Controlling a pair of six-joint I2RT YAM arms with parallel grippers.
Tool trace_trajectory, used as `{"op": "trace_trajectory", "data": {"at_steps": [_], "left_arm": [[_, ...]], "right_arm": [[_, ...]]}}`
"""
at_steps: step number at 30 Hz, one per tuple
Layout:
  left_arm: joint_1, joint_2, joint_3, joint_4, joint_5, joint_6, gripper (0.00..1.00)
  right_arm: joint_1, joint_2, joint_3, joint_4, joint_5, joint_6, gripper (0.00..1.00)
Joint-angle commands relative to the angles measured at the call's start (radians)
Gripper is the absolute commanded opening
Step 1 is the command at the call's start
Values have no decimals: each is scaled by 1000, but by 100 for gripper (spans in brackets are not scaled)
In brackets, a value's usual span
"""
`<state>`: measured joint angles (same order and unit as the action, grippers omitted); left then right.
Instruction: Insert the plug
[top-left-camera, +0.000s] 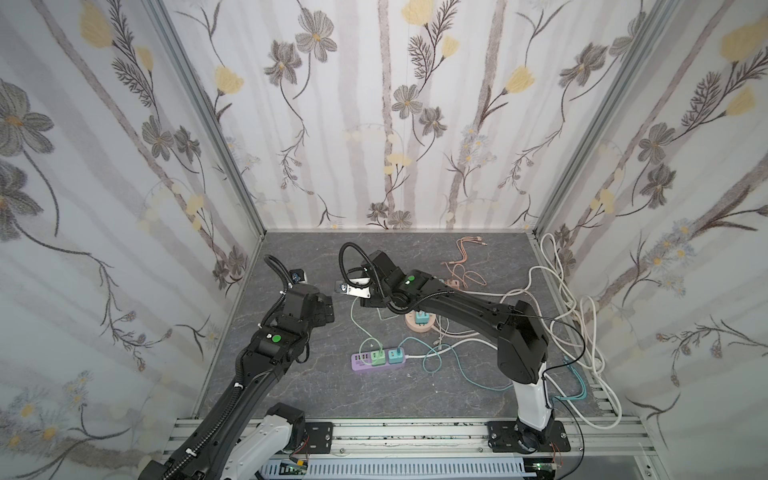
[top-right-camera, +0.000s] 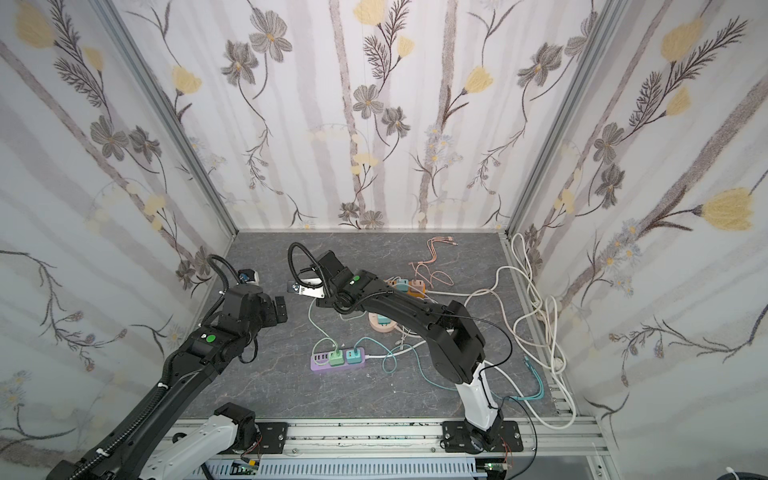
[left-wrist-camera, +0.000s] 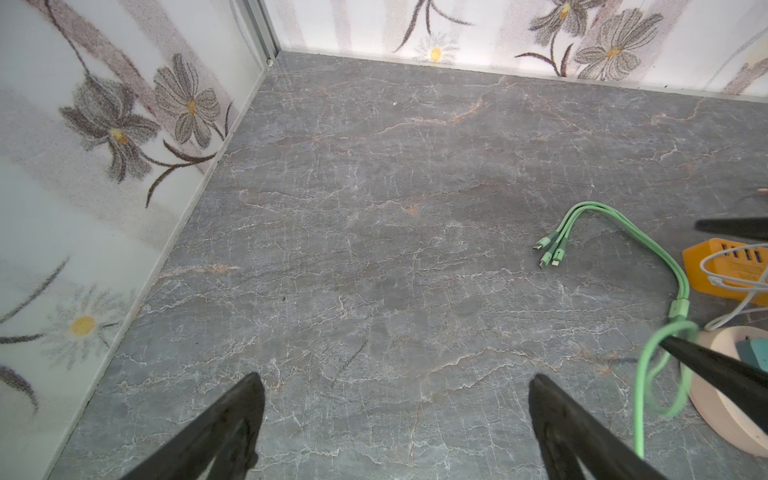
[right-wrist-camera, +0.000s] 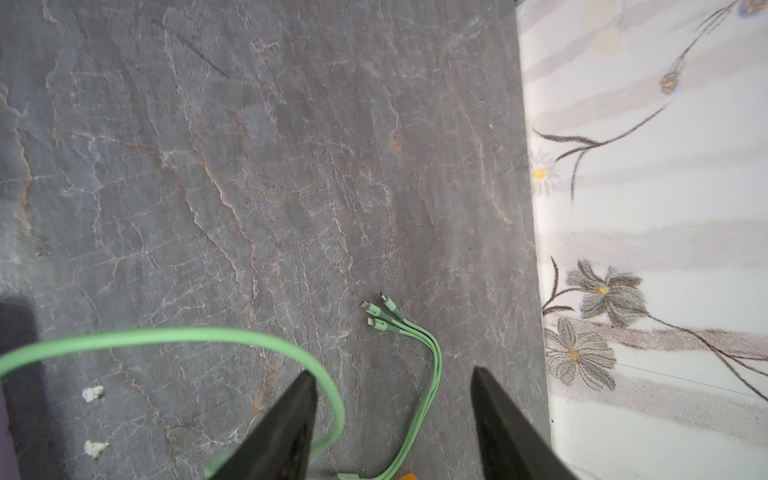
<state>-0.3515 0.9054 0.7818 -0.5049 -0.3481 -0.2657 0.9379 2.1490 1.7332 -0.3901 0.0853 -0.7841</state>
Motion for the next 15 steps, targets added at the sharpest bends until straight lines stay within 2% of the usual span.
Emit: {"op": "trace_trajectory", "data": {"at_steps": [1,4,8,11,15], "left_arm": [[2,23,-8,1,-37,-89,100],[1,55,-11,20,-67,-147,100],[3,94,-9,92,-27,-173,100],[3,145,8,108,-23,-209,100],[3,230,57,65,-27,-252,100]], "right_arm": [[-14,-123,-88,-7,-152,34,99],[-40,-275,-235,15,-214,65,99],[-89,-493,-441,98,-163,181,99],[-146,-675,-629,237,-69,347,99],[-285,-934,-898,413,68,612,99]]}}
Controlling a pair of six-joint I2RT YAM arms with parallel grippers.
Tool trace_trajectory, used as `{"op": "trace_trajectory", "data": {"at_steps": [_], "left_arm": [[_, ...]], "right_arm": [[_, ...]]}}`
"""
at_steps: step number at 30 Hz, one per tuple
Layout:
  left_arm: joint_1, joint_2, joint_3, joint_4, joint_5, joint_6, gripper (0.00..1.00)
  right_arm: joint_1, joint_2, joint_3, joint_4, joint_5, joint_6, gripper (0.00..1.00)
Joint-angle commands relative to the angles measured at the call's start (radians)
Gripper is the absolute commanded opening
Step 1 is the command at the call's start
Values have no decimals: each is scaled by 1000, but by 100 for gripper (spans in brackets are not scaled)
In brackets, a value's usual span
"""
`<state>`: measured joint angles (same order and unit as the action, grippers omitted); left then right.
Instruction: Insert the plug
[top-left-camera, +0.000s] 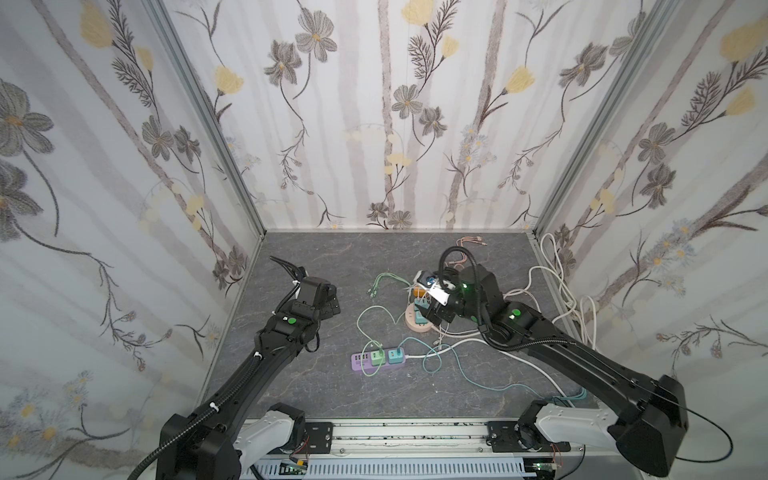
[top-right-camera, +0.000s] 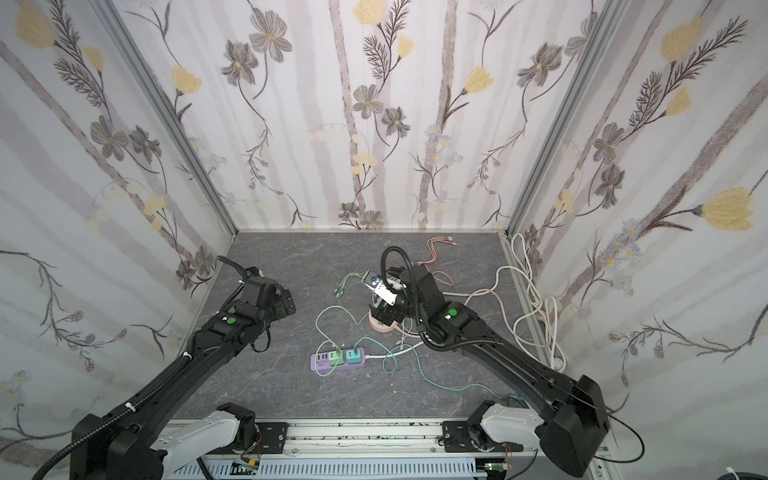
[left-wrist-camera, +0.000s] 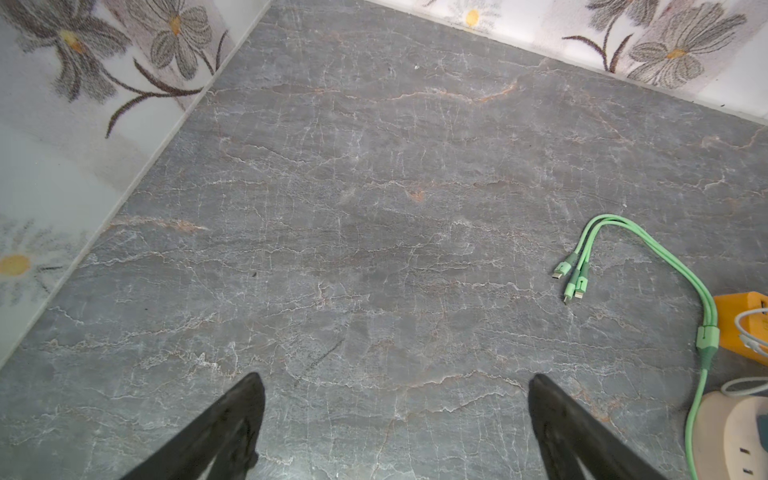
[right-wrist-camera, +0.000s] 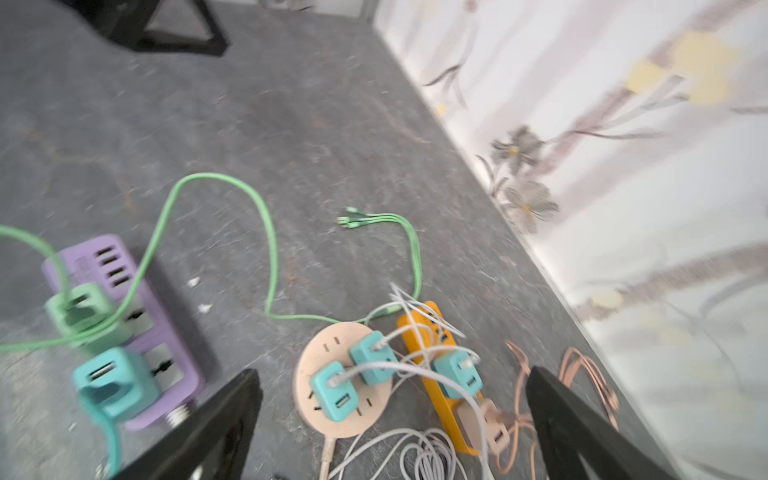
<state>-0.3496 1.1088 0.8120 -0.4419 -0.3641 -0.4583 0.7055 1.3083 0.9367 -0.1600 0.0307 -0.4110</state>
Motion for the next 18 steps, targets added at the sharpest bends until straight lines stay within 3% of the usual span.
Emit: {"op": "trace_trajectory", "data": {"at_steps": [1,5,7,13,18], "left_arm": [[1,46,37,-3,-12,-62,100],[7,65,29,5,-143,-45,100],[25,44,-9,53,-225,6,100],[117,-29,-193,324,-373,152,100],[158,63,-313,583,-370,201,100]], "right_arm": [[-93,-158,-167,217,163,291,99],[-295,-354,-350,232,346,453,99],[-436,-420,-427,217,372,492,99],[-770,-403,-613,335,249,592,99],[-833,-249,-602,449,153,578,99]]}}
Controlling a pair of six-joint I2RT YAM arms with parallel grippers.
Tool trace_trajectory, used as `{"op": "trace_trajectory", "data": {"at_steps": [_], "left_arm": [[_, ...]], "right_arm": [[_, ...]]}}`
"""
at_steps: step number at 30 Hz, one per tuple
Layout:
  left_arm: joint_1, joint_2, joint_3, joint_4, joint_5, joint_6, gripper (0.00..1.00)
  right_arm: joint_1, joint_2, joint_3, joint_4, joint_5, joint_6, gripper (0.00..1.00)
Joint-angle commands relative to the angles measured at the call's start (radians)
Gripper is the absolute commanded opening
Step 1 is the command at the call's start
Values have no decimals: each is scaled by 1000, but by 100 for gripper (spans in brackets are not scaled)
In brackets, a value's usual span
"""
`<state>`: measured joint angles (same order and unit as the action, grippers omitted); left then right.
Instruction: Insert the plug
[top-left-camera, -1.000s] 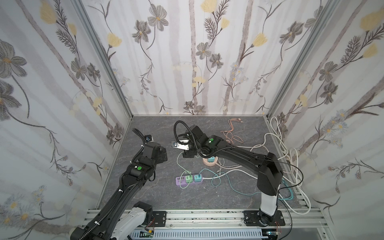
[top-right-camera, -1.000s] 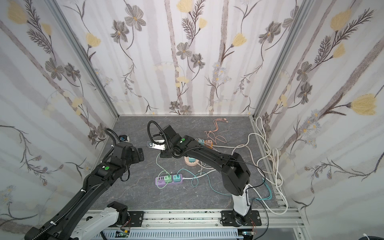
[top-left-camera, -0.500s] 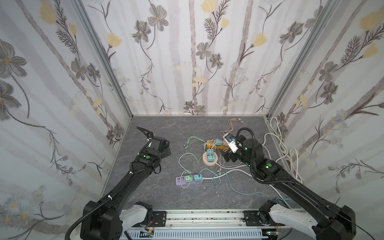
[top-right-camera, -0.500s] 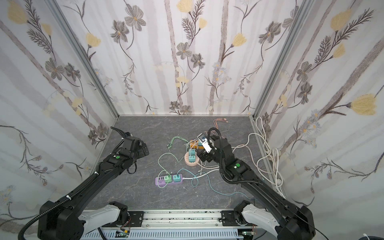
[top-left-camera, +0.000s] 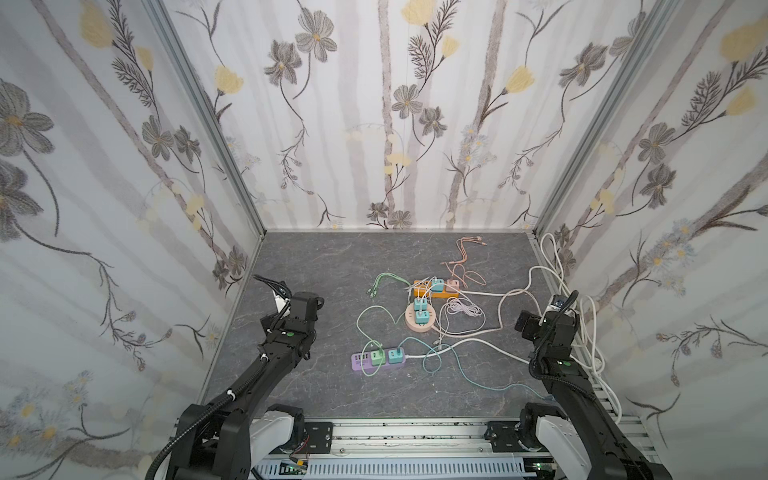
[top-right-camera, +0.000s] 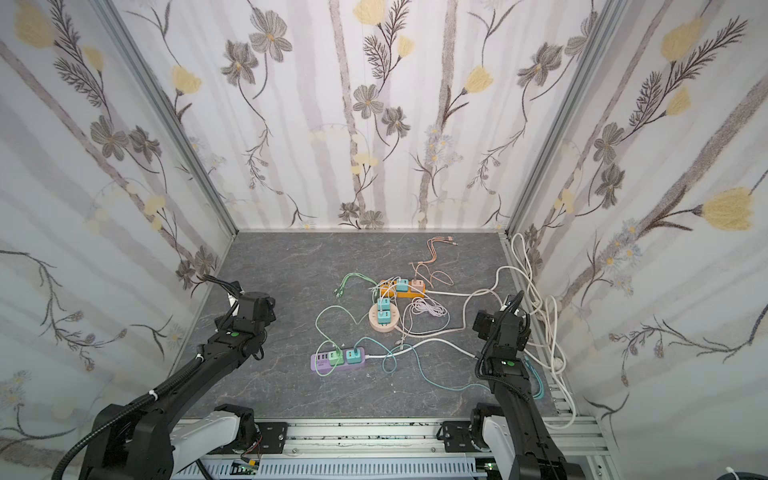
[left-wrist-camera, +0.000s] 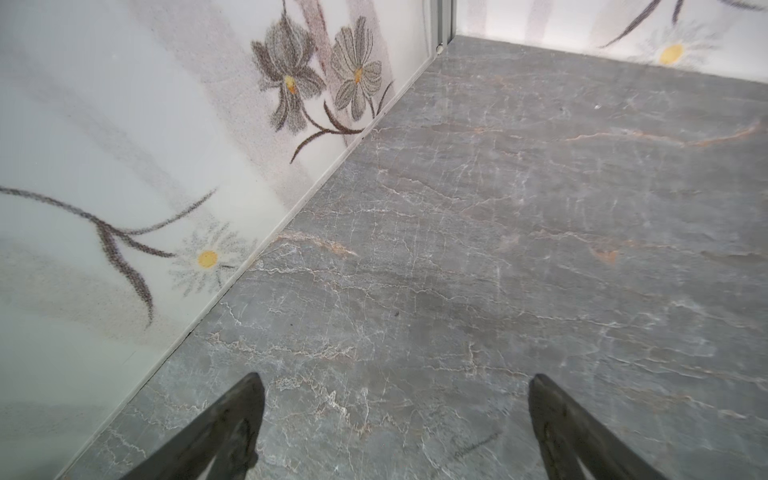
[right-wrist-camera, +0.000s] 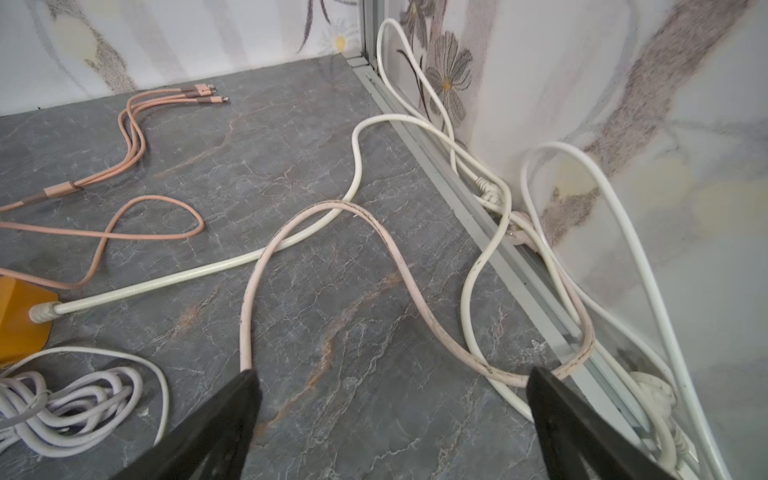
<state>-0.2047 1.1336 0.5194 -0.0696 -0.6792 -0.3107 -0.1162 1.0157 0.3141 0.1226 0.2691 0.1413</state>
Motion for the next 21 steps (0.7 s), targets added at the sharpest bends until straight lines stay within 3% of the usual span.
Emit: {"op": "trace_trajectory", "data": {"at_steps": [1,5,11,13,15,17,21], "left_arm": [[22,75,-12,226,-52,74,100],[52,218,11,335,35,183,100],[72,312,-33,674,189,300,100],[86,335,-47,757,240,313,100],[101,360,-79,838,311,312,100],[101,392,-126,966,341,325,100],[170,442,-145,1024,465,277,100]], "right_arm": [[-11,77,17,231,-112,24,99],[-11,193,31,413,-246,-7,99],[-9,359,36,664,-365,-28,99],[1,449,-4,835,-455,-68,99],[13,531,-43,1012,-456,-76,99],[17,487,-24,892,-386,-70,99],[76,494,58,751,-232,-83,99]]}}
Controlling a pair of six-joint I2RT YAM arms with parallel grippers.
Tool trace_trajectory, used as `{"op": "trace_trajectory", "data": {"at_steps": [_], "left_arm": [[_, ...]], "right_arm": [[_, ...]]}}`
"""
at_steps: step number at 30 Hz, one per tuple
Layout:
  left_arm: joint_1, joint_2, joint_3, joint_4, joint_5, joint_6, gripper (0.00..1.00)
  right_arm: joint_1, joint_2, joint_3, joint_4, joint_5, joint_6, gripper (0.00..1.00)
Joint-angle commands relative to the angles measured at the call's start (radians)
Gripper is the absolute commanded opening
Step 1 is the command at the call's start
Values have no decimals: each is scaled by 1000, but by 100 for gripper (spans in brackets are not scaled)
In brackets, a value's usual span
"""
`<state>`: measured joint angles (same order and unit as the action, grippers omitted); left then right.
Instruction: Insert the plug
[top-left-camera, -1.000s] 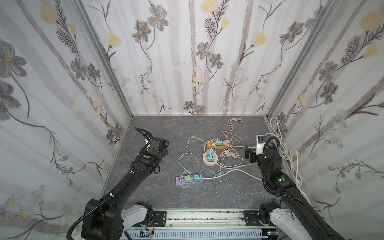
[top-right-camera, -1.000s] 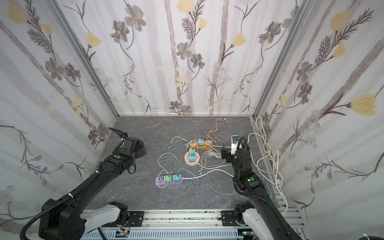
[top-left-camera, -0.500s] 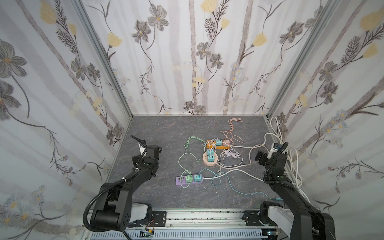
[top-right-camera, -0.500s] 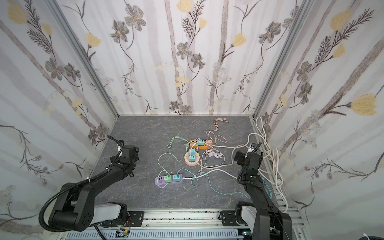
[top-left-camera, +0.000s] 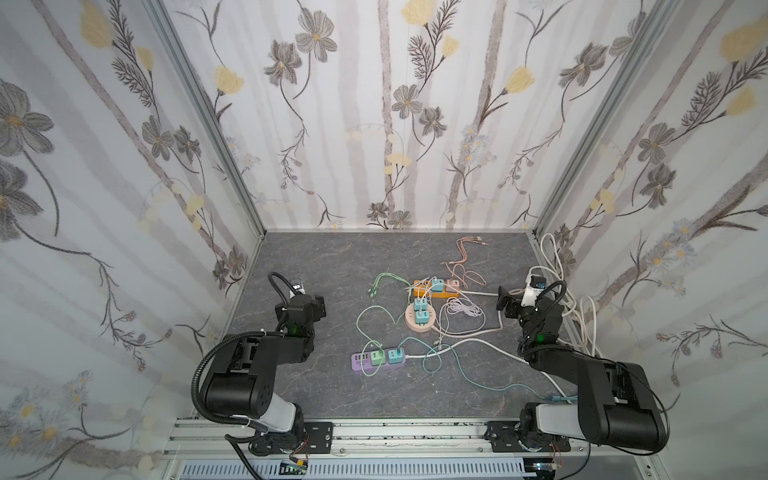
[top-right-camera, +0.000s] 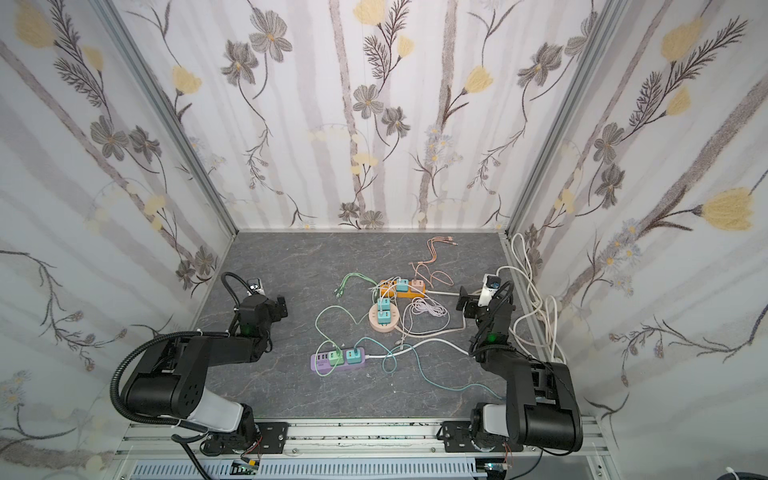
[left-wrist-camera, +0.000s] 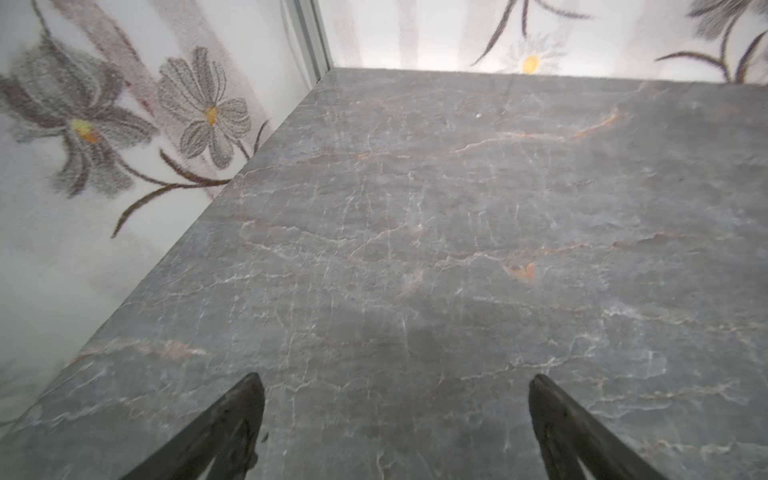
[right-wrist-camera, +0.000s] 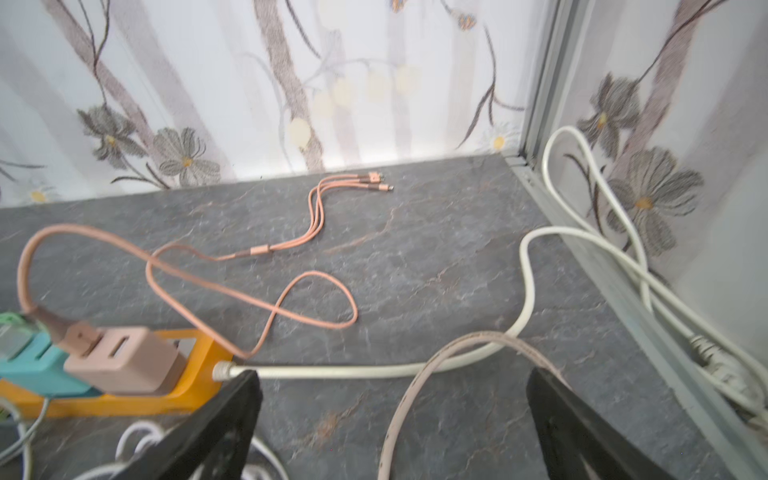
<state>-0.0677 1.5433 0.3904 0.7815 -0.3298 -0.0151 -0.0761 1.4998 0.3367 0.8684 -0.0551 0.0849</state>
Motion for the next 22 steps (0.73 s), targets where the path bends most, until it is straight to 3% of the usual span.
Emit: {"op": "trace_trajectory", "data": {"at_steps": [1,22], "left_arm": [[34,26,-15,157,107,-25,100],[34,27,-16,159,106,-24,100]], "right_arm": [[60,13,40,0,130,-49,99],[72,19,46,1,118,-64,99]]}}
